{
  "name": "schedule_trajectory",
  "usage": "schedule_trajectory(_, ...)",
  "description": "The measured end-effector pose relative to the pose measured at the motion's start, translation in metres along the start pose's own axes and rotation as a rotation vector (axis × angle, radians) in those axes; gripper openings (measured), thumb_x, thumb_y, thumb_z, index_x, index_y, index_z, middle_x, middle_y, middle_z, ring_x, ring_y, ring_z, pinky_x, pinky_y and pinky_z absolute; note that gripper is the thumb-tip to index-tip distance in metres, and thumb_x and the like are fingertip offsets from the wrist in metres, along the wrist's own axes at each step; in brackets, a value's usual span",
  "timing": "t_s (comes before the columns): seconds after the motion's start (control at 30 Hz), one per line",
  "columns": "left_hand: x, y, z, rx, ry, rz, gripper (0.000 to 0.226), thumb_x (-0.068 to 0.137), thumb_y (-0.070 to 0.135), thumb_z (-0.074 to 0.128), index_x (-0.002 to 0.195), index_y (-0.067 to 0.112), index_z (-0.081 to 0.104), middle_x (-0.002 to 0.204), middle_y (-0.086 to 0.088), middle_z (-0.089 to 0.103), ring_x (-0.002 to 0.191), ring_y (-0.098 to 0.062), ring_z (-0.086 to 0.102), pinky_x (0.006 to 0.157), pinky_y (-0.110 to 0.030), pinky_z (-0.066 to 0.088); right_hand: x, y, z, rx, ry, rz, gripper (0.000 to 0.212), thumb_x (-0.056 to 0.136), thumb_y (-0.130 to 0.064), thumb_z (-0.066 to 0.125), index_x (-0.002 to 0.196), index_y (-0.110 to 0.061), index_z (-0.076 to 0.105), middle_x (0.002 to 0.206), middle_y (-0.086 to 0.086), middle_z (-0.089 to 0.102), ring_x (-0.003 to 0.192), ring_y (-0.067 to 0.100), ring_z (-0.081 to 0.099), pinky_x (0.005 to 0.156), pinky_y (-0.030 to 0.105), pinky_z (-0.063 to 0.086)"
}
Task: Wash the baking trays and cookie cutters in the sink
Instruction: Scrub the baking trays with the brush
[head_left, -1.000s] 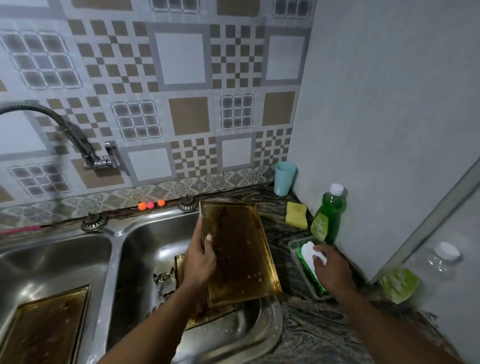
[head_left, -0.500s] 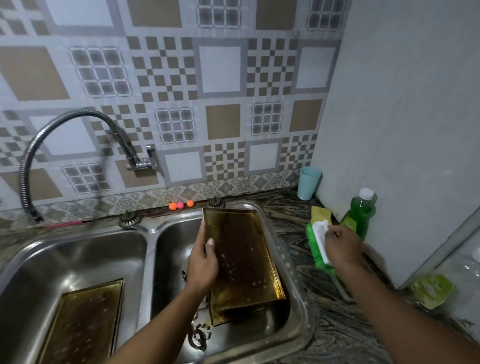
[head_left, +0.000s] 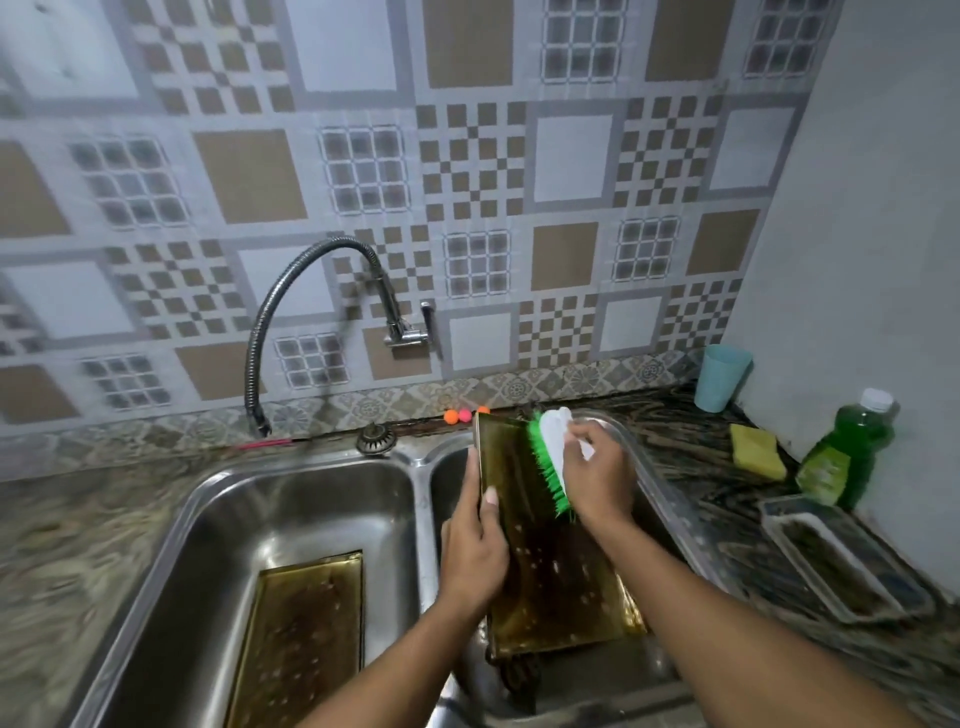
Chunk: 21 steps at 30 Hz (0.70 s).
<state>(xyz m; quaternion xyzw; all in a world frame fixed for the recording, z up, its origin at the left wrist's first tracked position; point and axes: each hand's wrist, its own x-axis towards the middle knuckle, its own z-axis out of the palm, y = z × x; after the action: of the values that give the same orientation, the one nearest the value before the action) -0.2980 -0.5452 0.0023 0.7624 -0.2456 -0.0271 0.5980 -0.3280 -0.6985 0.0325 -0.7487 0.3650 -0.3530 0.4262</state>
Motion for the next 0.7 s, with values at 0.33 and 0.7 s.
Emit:
schedule_trajectory(0.33,0.014,-0.022,-0.045,-0.07,0.118,-0.075,0.051,0.106,0.02,0.042,0.154,0.031,0.031,0.143,0.034,0.032,0.128,0.028,0.029,0.095,0.008,0.026,-0.073,-0.011,0.038,0.037,-0.08,-0.089,0.008,0.092,-0.023,0.064,0.091,-0.026,0.071,0.094,-0.013,0.074,0.09,0.013,0.068,0.076,0.028,0.052)
schedule_trajectory(0.7,0.028,-0.036,-0.075,-0.106,0.194,-0.197,0.051,0.108,0.025,0.039,0.156,0.037,0.028,0.159,0.016,0.032,0.145,-0.006,0.032,0.111,-0.02,0.026,-0.118,0.003,0.041,0.042,-0.148,-0.104,0.012,0.093,-0.019,0.065,0.096,-0.027,0.074,0.104,-0.022,0.071,0.098,0.002,0.068,0.077,0.021,0.054)
